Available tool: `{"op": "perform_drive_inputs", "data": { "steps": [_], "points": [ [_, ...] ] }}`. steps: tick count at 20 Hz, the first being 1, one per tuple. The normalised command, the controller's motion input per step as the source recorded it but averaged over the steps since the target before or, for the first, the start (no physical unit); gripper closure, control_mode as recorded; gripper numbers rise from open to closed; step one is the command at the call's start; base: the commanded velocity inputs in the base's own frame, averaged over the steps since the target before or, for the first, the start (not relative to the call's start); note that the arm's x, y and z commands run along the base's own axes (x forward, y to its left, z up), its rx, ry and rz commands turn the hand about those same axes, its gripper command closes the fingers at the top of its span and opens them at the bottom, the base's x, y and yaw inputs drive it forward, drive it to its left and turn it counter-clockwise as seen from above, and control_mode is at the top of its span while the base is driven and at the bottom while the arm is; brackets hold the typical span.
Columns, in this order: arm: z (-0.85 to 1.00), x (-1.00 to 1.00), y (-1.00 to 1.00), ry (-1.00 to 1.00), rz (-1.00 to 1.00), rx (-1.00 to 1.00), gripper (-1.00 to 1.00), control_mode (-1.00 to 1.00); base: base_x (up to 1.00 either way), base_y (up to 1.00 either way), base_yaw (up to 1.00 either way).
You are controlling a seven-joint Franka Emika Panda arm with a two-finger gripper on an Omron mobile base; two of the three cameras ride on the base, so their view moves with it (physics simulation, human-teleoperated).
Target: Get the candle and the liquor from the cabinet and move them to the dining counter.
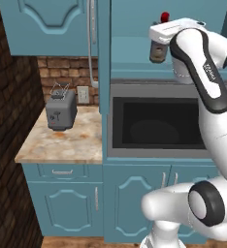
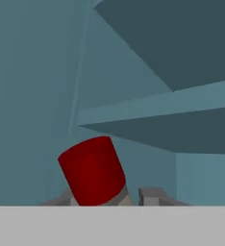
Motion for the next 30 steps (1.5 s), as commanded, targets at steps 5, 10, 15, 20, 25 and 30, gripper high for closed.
{"op": "perform_drive_inputs", "data": {
  "steps": [5,10,15,20,25,30],
  "points": [
    [0.43,-0.73,-0.02,0.00,0.12,0.05,1.00,-1.00,0.00,0.00,0.00],
    [0.05,-0.95,-0.01,0.04,0.10,0.03,1.00,-1.00,0.00,0.00,0.00],
    [-0.04,-1.00,-0.01,0.02,0.10,0.02,1.00,-1.00,0.00,0.00,0.00],
    [-0.28,-0.96,-0.01,0.00,0.11,0.00,1.00,-1.00,0.00,0.00,0.00],
    [-0.49,-0.82,0.00,0.02,0.11,0.00,1.00,-1.00,0.00,0.00,0.00],
    [-0.35,-0.47,0.01,0.06,0.08,0.00,1.00,-1.00,0.00,0.00,0.00]
  ]
}}
